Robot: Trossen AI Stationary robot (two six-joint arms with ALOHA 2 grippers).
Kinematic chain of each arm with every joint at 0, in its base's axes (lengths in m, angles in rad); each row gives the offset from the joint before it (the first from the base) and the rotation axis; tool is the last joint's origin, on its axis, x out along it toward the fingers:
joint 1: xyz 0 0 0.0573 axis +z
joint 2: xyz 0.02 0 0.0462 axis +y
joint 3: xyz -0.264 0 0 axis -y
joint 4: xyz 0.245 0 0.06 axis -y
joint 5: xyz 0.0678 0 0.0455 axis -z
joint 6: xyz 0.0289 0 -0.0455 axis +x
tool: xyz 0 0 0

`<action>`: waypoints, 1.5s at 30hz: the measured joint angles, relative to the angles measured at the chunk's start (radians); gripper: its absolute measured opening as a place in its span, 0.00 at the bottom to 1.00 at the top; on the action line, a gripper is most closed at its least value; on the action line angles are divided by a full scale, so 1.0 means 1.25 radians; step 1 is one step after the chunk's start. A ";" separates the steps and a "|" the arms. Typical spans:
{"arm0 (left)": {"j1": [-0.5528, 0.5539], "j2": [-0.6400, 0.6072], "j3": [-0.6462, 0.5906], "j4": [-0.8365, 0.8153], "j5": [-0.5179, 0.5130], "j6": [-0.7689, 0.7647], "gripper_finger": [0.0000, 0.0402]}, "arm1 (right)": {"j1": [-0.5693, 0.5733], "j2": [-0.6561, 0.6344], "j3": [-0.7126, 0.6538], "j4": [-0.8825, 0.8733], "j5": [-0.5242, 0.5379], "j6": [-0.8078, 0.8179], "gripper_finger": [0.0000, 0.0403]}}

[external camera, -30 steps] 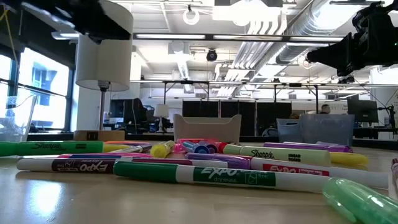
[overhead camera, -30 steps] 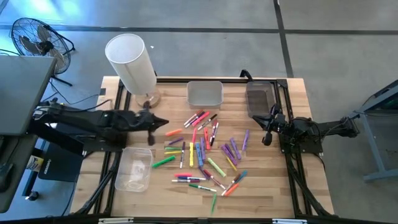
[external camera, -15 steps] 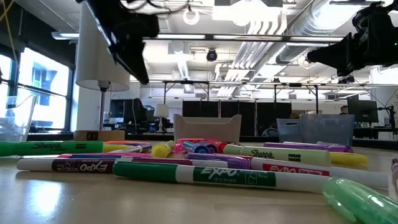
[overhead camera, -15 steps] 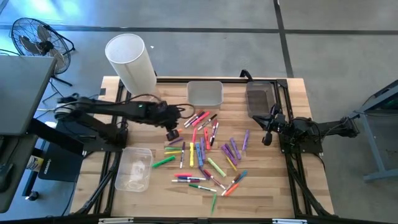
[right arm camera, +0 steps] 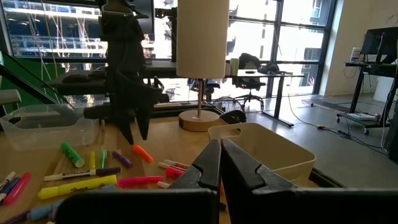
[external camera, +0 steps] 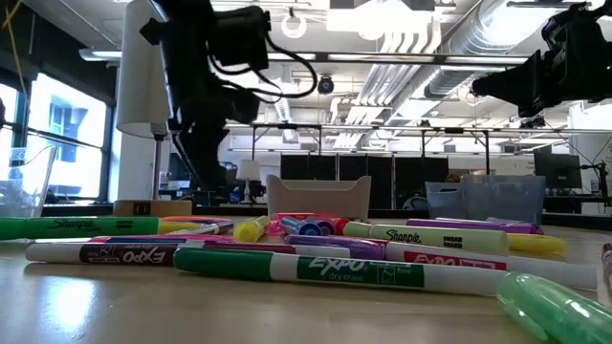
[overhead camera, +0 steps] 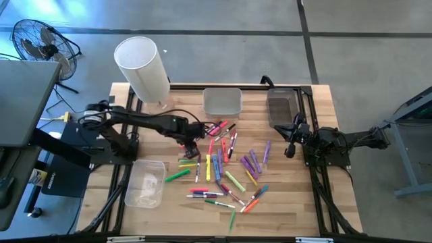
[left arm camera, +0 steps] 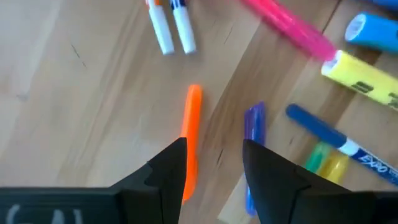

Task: Pick & Place Markers
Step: Put the orange pen into the white bin

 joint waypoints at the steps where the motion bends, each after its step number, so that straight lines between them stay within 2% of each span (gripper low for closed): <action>1: 0.000 0.010 0.001 0.006 0.000 0.004 0.38 | 0.000 0.000 0.000 0.000 0.000 0.000 0.00; 15: 0.000 0.130 0.003 0.008 -0.032 0.014 0.38 | 0.000 0.000 0.000 0.000 0.000 0.000 0.00; 22: 0.002 0.132 0.002 0.014 -0.010 0.035 0.38 | 0.000 0.000 0.000 0.000 0.000 0.000 0.00; 31: 0.076 0.133 0.001 0.019 0.075 0.014 0.38 | 0.000 0.000 0.000 0.000 0.000 0.000 0.00; 45: 0.093 0.134 0.000 0.022 0.085 0.012 0.37 | 0.000 0.000 0.000 0.000 0.000 0.000 0.00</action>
